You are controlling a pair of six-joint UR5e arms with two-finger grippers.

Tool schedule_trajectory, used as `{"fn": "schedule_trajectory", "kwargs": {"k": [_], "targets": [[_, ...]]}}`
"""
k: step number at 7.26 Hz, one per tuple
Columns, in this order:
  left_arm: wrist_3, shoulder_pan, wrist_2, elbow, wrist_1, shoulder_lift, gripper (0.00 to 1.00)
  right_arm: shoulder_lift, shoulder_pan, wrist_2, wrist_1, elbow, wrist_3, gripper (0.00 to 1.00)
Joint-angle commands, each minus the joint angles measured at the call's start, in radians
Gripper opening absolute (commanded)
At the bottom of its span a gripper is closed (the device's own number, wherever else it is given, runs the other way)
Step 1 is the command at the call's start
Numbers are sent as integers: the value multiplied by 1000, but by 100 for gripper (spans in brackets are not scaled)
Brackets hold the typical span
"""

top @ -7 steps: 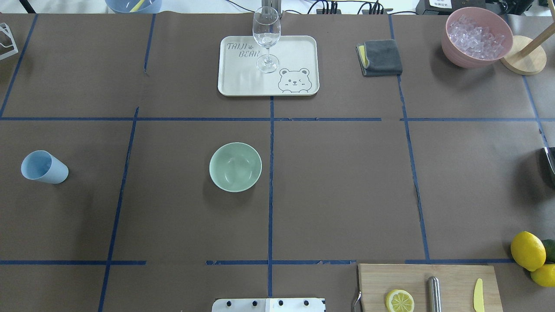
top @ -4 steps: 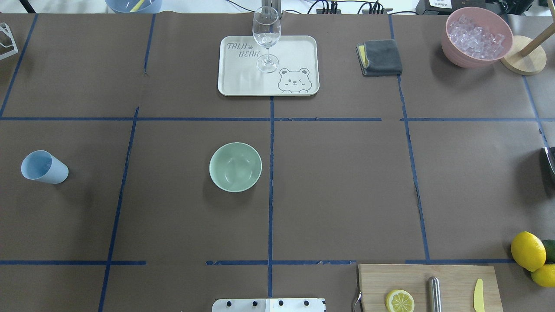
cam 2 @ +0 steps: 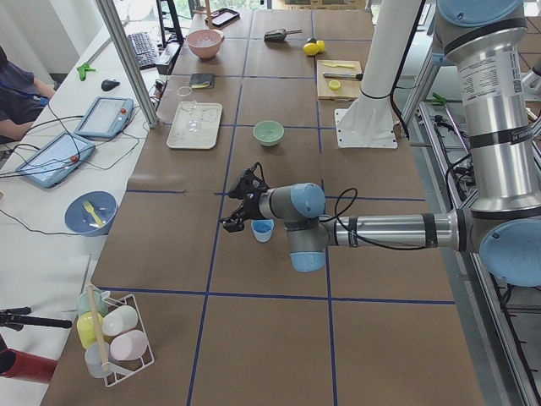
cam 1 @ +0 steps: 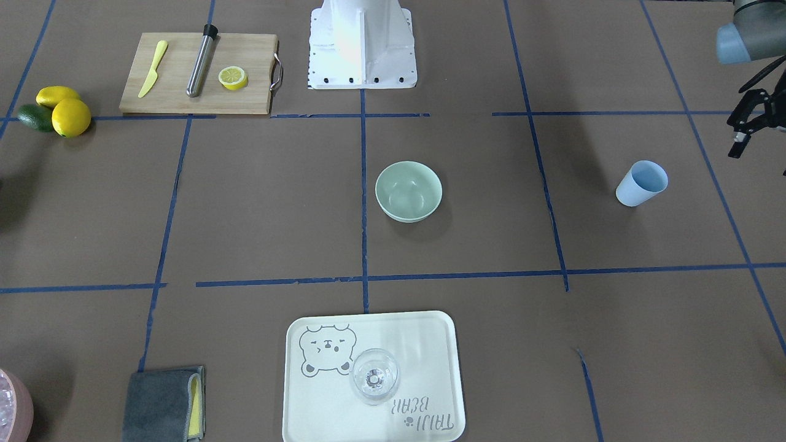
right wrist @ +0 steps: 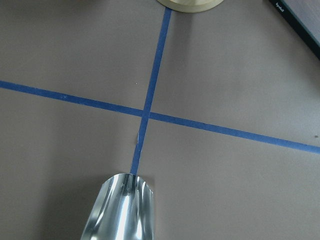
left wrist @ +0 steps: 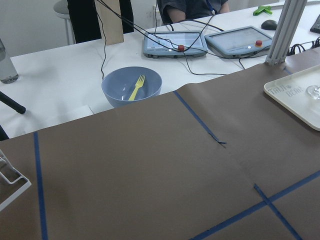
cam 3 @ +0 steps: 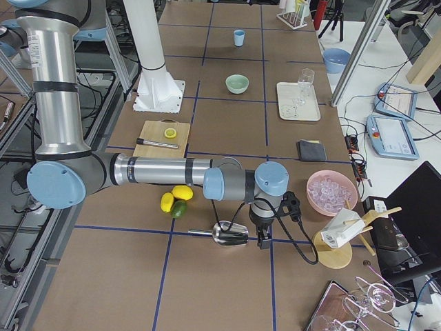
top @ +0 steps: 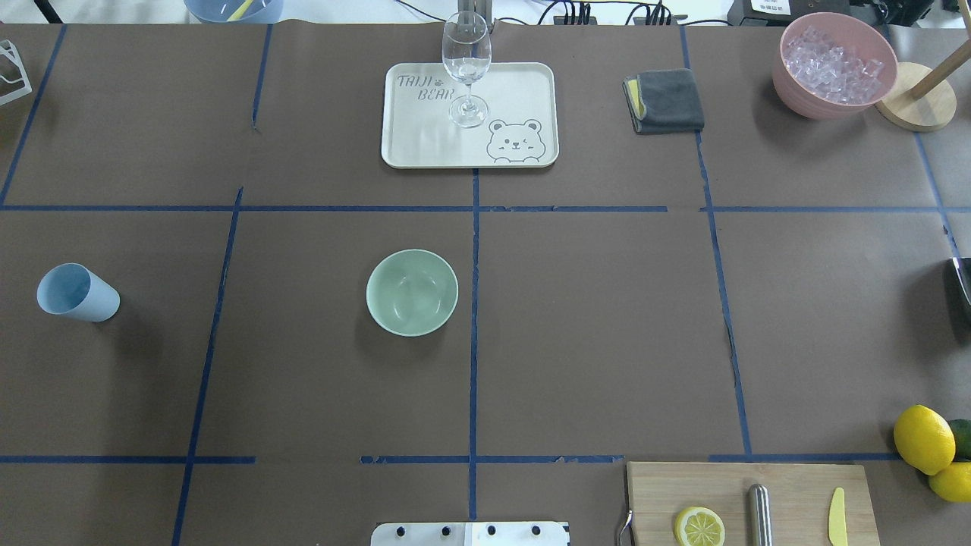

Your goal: Pour ice into bowl

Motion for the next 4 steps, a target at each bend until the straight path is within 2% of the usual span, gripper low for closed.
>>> {"fn": "schedule_trajectory", "kwargs": {"k": [1,2,3,4], "targets": [[-92,276,405,-1,-66,88,100,-20,0,0,25,1,-1,100],[-132,378,558,-1,-72,113,100,-22,0,-1,25,2,-3,100],[-208,461,624,-1,-75,113,100,-22,0,0,25,4,-1,100],[-259,591,794,-1,-72,113,100,-23,0,0,25,4,-3,100]]}}
